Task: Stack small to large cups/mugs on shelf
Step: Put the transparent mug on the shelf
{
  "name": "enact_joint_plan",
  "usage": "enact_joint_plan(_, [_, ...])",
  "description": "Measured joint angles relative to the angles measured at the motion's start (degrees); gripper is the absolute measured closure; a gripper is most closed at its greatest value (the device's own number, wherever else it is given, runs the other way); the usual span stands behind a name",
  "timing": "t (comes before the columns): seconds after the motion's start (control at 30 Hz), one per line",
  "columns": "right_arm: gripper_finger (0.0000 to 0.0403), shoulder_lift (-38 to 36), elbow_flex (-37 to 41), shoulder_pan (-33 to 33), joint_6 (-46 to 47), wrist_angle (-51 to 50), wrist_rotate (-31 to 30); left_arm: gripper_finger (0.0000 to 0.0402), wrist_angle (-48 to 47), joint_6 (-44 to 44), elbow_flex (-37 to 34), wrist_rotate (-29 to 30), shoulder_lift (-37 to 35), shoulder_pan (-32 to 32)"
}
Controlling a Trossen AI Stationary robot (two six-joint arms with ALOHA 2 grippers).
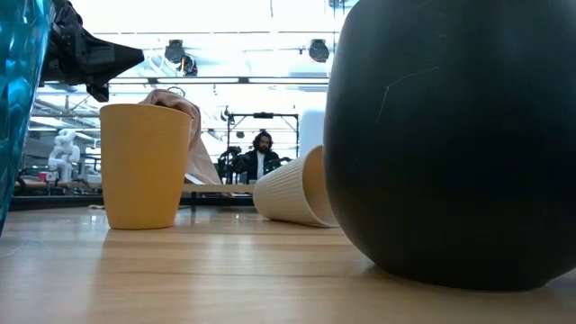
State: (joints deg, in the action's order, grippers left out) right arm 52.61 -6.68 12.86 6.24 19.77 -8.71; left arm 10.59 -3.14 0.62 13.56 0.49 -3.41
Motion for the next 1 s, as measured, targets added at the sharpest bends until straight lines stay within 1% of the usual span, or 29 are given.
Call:
enact_joint_plan(0.33, [0.0167,8.42,-0.02,0.00,0.00,10.66,0.02,0.0369,0.00,-0.04,0.00,0.00,-0.01,-0.01])
enact_joint_plan(0.47, [0.0167,11.07,-0.02,0.01,0.08,12.66,0.02,0.0369,0.00,-0.07,0.00,0.00,0.00,-0.01])
enact_joint_plan(0.7, [0.0167,14.78,-0.02,0.00,0.08,19.55,0.04,0.0369,0.00,-0.12,0.00,-0.02,0.00,-0.02])
enact_joint_plan(1.0, [0.0167,16.12,-0.02,0.00,0.59,19.95,0.02,0.0369,0.00,-0.11,0.00,-0.02,0.00,0.00])
